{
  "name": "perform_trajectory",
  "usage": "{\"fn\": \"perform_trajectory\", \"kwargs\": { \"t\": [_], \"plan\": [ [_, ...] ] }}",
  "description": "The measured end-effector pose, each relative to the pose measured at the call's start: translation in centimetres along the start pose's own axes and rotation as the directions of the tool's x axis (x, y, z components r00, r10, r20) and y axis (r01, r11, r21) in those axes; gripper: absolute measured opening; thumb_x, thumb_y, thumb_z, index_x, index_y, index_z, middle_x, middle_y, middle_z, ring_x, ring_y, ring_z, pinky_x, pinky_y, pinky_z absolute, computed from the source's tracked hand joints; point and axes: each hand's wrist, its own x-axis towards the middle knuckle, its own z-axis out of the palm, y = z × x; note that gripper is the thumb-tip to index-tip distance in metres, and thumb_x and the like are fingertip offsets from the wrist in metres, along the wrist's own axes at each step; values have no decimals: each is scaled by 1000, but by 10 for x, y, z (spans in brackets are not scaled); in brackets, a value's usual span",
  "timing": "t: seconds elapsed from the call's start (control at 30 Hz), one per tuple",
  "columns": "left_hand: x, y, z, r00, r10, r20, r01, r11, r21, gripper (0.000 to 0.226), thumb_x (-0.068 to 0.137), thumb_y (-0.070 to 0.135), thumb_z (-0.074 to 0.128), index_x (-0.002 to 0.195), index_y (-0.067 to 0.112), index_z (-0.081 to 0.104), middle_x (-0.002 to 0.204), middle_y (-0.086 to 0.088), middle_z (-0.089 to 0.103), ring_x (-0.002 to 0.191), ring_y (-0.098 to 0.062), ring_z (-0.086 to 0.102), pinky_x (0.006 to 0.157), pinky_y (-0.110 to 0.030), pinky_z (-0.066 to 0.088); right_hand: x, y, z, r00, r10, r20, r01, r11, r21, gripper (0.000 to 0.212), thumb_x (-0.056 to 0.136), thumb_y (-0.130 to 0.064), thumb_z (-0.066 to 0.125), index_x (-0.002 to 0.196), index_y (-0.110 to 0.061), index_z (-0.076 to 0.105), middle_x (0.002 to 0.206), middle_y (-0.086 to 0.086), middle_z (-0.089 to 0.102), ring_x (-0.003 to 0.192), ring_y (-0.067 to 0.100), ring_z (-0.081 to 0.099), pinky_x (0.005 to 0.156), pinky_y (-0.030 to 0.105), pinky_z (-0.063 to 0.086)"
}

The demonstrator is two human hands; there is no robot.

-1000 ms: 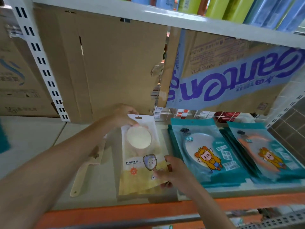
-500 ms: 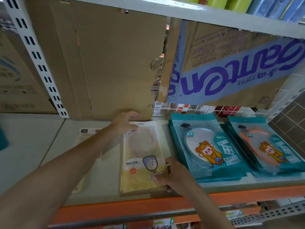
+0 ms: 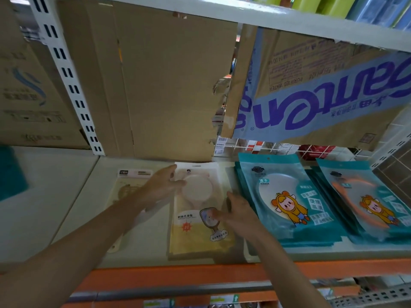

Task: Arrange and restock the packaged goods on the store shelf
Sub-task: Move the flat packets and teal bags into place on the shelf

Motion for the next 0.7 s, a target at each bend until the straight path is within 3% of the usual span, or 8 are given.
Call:
{"fn": "perform_trajectory", "kwargs": {
  "t": [0.07,0.17,0.23,0.37,0.43,0.5,0.6,0.7],
  "plan": [
    [4,-3,1,1000,-4,18,5,1000,-24,95,58,59,64,136,8,43,139,-7,48,126,-20,47,107,-43,37,5,4,6,1000,-22,-4,22,1000,-13,69,55,-63,63,98,-9,59,103,6,60,100,23,55,86,37,47],
    [4,3,6,1000,-11,10,11,1000,-9,76,80,38,64,143,11,32,147,-3,35,135,-19,34,110,-34,29,10,10,11,998,-54,-16,54,999,1,84,47,-72,49,109,-15,60,112,2,60,109,21,53,94,40,46],
    [12,-1,9,1000,-13,7,13,1000,-2,71,85,31,63,145,13,30,149,-4,32,136,-19,33,107,-33,29,7,7,10,998,-64,-25,65,998,3,81,53,-70,52,112,-14,58,115,2,58,112,21,50,96,40,44],
    [3,2,8,999,-5,44,8,997,-75,76,83,29,65,146,17,26,149,-1,33,135,-21,34,107,-35,31,-1,6,5,996,-88,-22,88,996,8,47,80,-45,64,111,-11,53,113,0,52,113,22,47,93,34,41],
    [-8,8,7,997,37,74,-28,993,-114,72,80,32,67,142,23,32,140,12,41,132,-15,36,101,-30,32,-8,6,-1,995,-102,25,101,994,36,51,83,-43,63,120,-12,47,114,-6,46,114,13,44,93,28,38],
    [-29,14,4,984,72,166,-59,995,-81,69,79,33,72,132,34,29,124,28,40,125,-4,33,96,-22,27,-18,5,-8,986,-118,114,116,993,26,71,81,-41,68,136,-11,34,117,-11,38,118,7,36,94,20,31],
    [-54,8,5,931,-19,364,-39,988,149,145,36,77,72,148,28,-5,153,16,6,142,-10,7,115,-32,14,-27,12,-8,965,-121,231,134,990,-42,111,70,-45,75,149,-16,4,149,-10,26,138,11,22,111,26,24],
    [-73,0,15,901,-119,418,-28,944,330,161,25,81,67,139,26,-31,152,7,-27,142,-13,-14,116,-33,6,-30,19,-1,955,-118,272,161,976,-144,123,67,-49,76,148,-17,-10,156,-6,13,143,12,12,116,32,19]
  ]
}}
